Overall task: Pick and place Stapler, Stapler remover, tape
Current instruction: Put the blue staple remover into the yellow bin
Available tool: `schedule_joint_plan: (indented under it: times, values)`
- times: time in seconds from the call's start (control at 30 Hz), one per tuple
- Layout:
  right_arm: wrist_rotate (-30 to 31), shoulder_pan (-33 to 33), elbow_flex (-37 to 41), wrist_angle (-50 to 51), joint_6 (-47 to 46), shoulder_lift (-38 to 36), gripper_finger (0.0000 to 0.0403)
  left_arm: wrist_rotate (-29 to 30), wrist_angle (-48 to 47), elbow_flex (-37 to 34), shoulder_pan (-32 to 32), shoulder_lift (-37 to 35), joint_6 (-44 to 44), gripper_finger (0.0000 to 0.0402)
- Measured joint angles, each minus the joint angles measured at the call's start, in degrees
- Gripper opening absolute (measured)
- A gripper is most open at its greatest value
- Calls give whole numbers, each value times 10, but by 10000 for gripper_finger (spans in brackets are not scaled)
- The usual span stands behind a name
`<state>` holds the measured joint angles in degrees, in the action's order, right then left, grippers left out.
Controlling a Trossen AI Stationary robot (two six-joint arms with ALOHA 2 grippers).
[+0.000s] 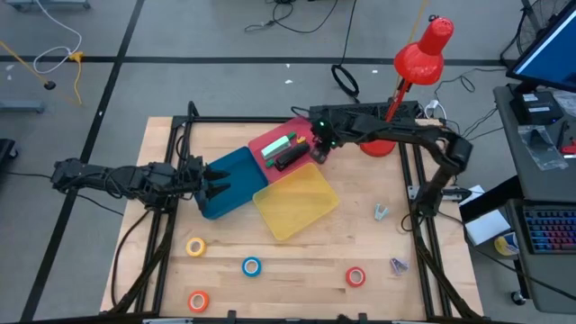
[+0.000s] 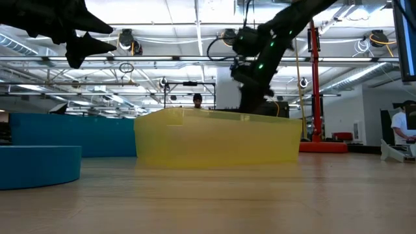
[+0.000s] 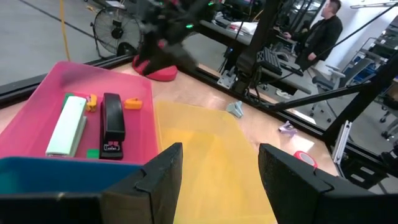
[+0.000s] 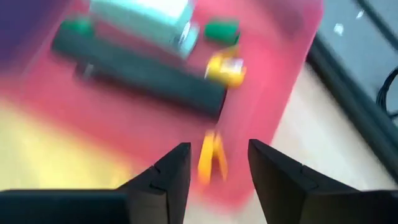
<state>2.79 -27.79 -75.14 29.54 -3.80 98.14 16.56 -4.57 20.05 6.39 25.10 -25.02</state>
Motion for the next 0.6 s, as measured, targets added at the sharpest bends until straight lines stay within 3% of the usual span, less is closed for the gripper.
schedule_joint_plan:
  times: [0.13,0.3,0.6]
  values:
    - [-1,32,0,117,-34,-66,137,0,0,0,0,0,1,209]
    - [1,82,0,296,-151,-136,138,0,1,0,0,0,9,209]
    - [17,175,6,485,-342,-202,181,-1,-1,0,0,0,13,209]
